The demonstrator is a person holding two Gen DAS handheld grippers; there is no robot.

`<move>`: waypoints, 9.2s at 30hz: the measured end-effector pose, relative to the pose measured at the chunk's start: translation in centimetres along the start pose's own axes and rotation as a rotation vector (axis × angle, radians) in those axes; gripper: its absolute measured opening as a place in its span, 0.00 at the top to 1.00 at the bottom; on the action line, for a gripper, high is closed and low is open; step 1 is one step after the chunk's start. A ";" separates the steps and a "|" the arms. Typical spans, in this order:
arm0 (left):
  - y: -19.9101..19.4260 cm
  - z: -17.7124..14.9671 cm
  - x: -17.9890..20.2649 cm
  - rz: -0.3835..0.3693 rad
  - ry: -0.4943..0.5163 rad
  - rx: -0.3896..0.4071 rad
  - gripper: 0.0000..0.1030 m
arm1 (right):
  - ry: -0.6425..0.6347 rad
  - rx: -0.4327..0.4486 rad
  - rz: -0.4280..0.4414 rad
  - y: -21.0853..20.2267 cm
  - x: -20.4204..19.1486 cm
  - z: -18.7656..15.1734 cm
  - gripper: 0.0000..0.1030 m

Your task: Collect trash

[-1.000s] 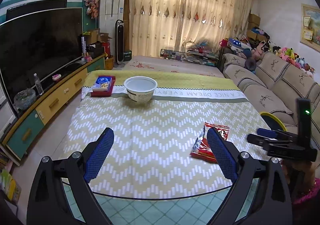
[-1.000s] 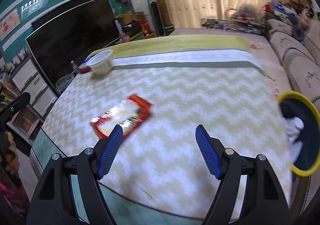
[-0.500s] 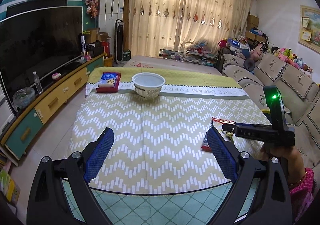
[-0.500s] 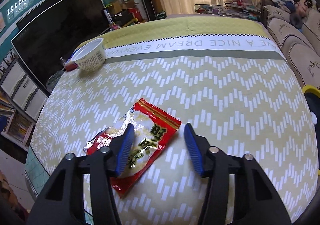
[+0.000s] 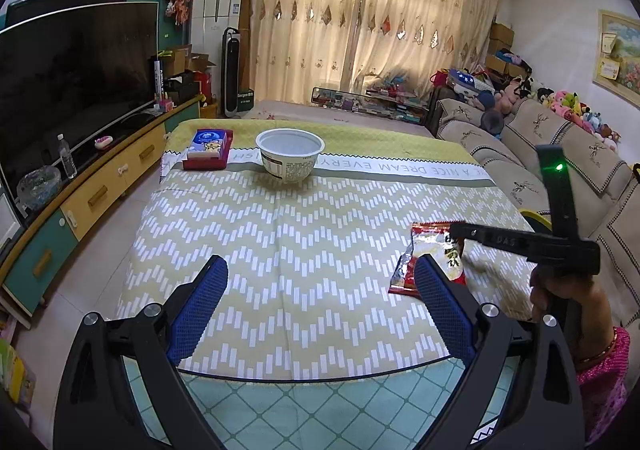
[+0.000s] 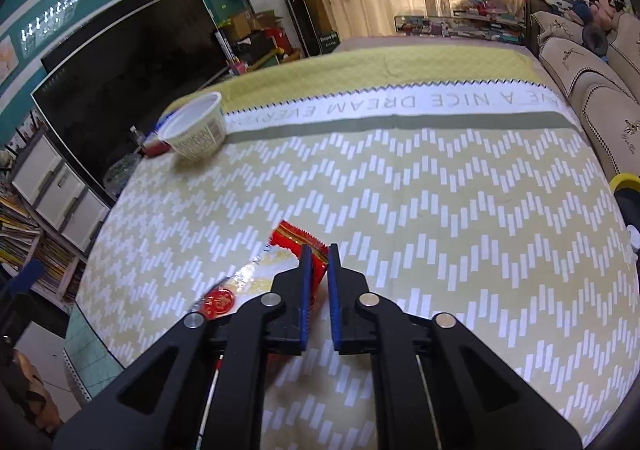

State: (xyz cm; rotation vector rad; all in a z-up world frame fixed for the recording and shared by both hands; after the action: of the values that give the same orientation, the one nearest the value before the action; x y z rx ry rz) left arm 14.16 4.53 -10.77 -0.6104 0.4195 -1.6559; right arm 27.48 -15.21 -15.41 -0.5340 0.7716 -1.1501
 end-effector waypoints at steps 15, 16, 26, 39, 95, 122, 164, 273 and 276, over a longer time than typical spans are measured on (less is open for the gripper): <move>0.8 -0.3 2.8 -0.017 0.049 -0.026 0.10 | 0.048 0.163 -0.021 -7.0 3.4 1.5 0.95; 0.9 -0.3 3.1 -0.018 0.052 -0.029 0.10 | 0.048 0.171 -0.029 -7.3 3.7 1.5 0.95; 1.7 -0.1 4.7 -0.032 0.059 -0.039 0.10 | 0.076 0.267 -0.220 -12.3 10.2 2.1 0.95; 4.2 0.0 8.2 -0.055 0.089 -0.080 0.10 | 0.211 0.308 -0.521 -16.5 23.6 1.0 0.95; 27.7 11.3 0.0 0.165 0.151 -0.358 0.89 | 0.211 0.177 -0.575 -10.4 26.8 -1.2 0.62; 15.0 6.6 40.4 -0.441 0.576 -0.234 0.93 | 0.320 0.298 -0.619 -23.1 29.7 -10.1 0.62; 2.4 3.6 18.4 0.000 0.284 0.029 0.05 | 0.134 0.338 -0.364 -22.1 15.2 -9.5 0.14; -10.6 -1.5 8.6 0.071 0.034 0.118 0.05 | 0.057 0.441 -0.376 -26.9 7.6 -11.1 0.07; -10.6 -1.5 8.6 0.066 0.032 0.117 0.05 | 0.056 0.440 -0.376 -26.9 7.6 -11.1 0.07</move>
State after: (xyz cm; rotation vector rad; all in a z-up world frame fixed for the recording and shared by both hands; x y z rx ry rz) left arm 4.01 -2.14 -4.40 -0.4789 0.3600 -1.6168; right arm 4.27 -31.23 -4.96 -0.2803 0.4500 -1.6376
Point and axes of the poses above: each gripper's, at about its wrist camera, not at the fingertips, and y roughly the way its jaws point, x to its right, z to its top, the point moved 4 cm from there along y, roughly the way its jaws point, and after that the axes turned 2 degrees about -y, right-handed, at the moved point
